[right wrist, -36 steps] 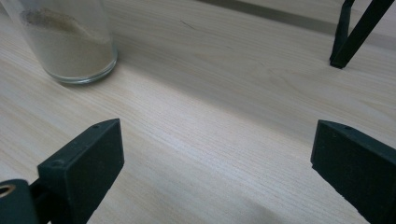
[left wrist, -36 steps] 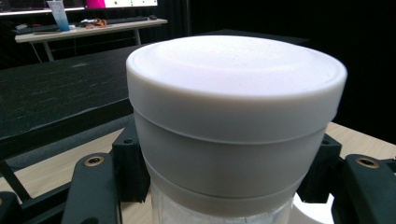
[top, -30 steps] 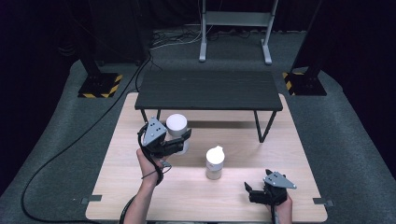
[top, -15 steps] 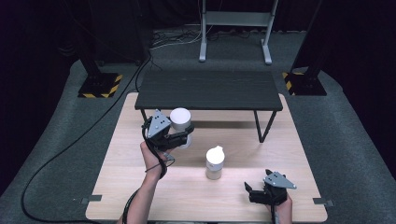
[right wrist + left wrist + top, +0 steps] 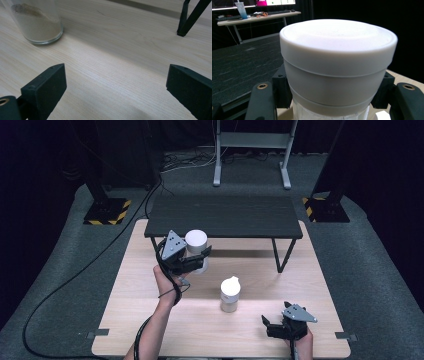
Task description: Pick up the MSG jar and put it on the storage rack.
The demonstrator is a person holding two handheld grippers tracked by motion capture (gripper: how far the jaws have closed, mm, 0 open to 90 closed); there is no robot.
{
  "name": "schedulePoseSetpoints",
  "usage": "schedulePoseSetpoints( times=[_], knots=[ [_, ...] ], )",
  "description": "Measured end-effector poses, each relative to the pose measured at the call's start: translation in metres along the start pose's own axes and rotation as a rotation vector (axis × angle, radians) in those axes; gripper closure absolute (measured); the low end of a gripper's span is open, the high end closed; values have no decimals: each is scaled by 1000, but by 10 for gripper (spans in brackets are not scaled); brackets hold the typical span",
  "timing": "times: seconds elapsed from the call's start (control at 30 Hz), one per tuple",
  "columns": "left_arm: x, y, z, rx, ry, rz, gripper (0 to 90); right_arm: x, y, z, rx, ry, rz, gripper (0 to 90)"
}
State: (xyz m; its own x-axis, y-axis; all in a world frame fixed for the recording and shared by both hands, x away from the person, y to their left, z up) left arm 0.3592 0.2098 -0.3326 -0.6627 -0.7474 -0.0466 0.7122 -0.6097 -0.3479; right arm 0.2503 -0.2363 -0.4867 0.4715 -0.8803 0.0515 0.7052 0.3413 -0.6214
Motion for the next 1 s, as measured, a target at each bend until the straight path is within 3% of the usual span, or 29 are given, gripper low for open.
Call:
schedulePoseSetpoints(
  times=[1.0],
  knots=[
    [-4, 12, 34, 32, 23, 14, 349, 0, 0, 0, 0, 0, 1, 24]
  ],
)
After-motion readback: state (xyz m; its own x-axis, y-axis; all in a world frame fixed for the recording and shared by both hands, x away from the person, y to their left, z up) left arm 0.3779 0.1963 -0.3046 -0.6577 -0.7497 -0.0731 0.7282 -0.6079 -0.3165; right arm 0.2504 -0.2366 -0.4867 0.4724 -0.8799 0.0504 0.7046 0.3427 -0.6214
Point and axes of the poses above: each handheld gripper's, and its own axes: y roughly forward along the jaws, z roughly out of its top, x roughly to its right, the point moved 6 cm from there along y, roughly forward along the jaws, and after that the axes turned 10 degrees about -x, right-handed, at the moved point
